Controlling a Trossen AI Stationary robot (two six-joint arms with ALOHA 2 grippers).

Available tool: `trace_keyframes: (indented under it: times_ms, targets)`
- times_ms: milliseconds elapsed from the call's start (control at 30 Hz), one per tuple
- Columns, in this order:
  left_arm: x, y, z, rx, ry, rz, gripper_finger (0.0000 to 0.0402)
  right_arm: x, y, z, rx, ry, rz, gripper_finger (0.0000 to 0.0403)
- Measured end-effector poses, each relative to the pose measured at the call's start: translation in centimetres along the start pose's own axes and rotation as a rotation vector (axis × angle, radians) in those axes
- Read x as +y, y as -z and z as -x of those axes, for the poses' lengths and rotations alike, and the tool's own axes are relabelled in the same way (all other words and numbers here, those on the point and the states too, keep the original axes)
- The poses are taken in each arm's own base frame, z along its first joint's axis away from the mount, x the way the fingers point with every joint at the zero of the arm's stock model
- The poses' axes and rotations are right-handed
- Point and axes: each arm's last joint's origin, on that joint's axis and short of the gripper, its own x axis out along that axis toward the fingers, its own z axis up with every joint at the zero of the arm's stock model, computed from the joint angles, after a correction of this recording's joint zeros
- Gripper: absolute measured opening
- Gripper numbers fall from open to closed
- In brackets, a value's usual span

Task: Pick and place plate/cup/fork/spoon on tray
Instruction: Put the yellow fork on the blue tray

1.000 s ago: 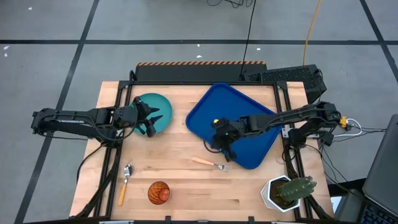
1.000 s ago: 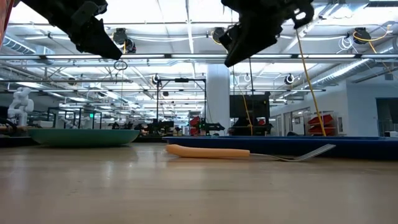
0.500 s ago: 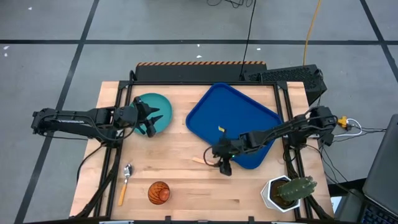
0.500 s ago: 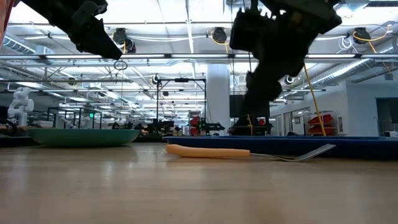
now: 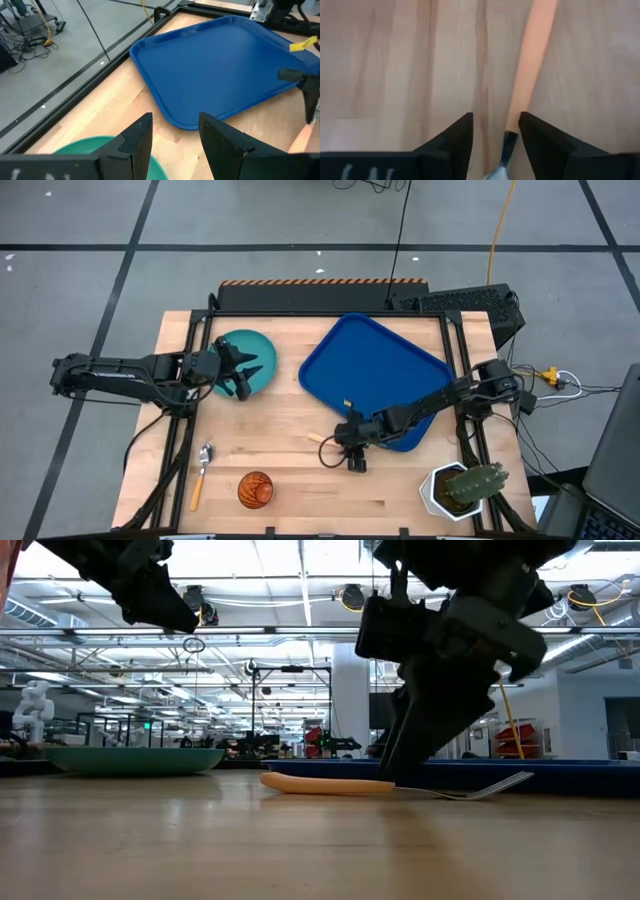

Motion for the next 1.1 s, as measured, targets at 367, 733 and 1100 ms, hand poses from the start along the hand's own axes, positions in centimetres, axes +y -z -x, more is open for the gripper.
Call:
trace_keyframes:
  times_ms: [367, 733, 1100]
  targets:
    - [0.0, 0.0, 0.0, -0.001, 0.002, 0.035, 0.0163, -0.3, 0.2, -0.1, -0.002, 0.07, 0.049, 0.0144]
    - [0.0, 0.0, 0.0, 0.0, 0.002, 0.026, 0.0163, 0.0, 0.5, -0.4, -0.005, 0.115, 0.084, 0.0141]
    - [0.0, 0.0, 0.0, 0.001, 0.003, 0.025, 0.0163, -0.6, 2.0, -2.2, 0.046, 0.175, 0.052, 0.0066]
